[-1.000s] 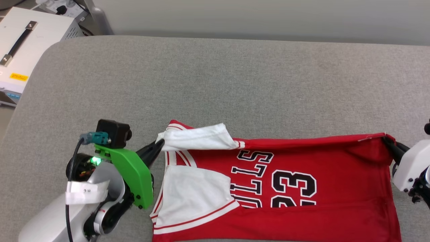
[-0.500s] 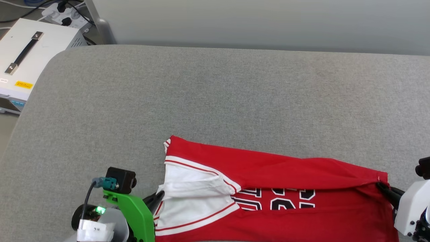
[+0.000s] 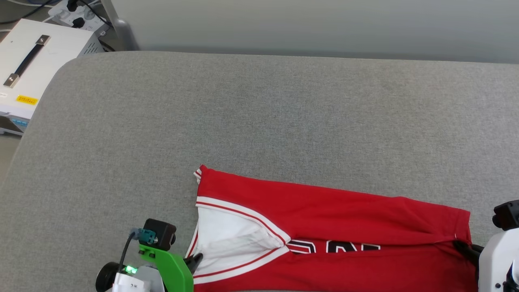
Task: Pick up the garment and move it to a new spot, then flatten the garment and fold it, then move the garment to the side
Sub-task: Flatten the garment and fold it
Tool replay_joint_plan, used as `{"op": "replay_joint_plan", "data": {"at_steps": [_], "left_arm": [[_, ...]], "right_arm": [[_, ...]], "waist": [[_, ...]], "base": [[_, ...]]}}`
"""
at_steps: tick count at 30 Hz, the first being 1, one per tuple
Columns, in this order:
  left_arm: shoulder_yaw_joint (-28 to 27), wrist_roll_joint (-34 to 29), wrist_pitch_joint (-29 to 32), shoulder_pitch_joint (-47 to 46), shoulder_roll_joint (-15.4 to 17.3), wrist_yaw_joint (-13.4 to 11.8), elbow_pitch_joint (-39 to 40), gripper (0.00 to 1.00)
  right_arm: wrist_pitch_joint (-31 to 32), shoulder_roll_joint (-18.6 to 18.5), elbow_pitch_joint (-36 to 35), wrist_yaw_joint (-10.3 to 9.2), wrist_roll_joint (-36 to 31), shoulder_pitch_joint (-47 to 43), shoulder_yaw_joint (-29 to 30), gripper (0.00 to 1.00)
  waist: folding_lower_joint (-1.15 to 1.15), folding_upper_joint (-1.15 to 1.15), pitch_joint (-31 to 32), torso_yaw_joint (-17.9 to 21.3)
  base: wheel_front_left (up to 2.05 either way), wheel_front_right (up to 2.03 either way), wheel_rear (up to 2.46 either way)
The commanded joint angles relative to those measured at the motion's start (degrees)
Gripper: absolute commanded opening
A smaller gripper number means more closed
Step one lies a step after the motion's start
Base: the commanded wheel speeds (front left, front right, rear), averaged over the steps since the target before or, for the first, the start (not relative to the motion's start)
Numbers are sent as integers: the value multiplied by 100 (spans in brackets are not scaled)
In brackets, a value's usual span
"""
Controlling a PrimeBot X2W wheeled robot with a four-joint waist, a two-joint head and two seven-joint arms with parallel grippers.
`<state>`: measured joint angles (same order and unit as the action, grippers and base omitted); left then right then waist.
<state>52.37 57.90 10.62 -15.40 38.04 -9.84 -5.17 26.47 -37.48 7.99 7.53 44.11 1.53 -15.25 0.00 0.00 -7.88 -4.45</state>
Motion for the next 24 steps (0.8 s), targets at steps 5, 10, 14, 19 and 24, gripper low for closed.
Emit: {"op": "replay_joint_plan", "data": {"at_steps": [5, 10, 14, 19, 24], "left_arm": [[103, -160, 4, -53, -117, 81, -241, 100], [5, -177, -211, -45, -138, 20, -283, 100], [-231, -161, -573, -14, -127, -124, -139, 100], [-806, -303, -1657, 39, -130, -448, 252, 100], [-942, -764, -2356, 44, -159, -519, 228, 100]], "right_arm": [[-36, -32, 108, -4, -46, -40, -166, 100], [-6, -33, 158, -4, 26, -104, -222, 100], [174, -37, 122, -4, 54, -196, -38, 100], [650, 337, -124, -4, -64, -352, 763, 100], [1028, 984, -307, -4, -298, -384, 1508, 100]], "waist": [[0, 0, 13, 15], [0, 0, 197, 29], [0, 0, 353, 46], [0, 0, 476, 85], [0, 0, 405, 90]], "base": [[0, 0, 0], [0, 0, 0], [0, 0, 0], [0, 0, 0], [0, 0, 0]]}}
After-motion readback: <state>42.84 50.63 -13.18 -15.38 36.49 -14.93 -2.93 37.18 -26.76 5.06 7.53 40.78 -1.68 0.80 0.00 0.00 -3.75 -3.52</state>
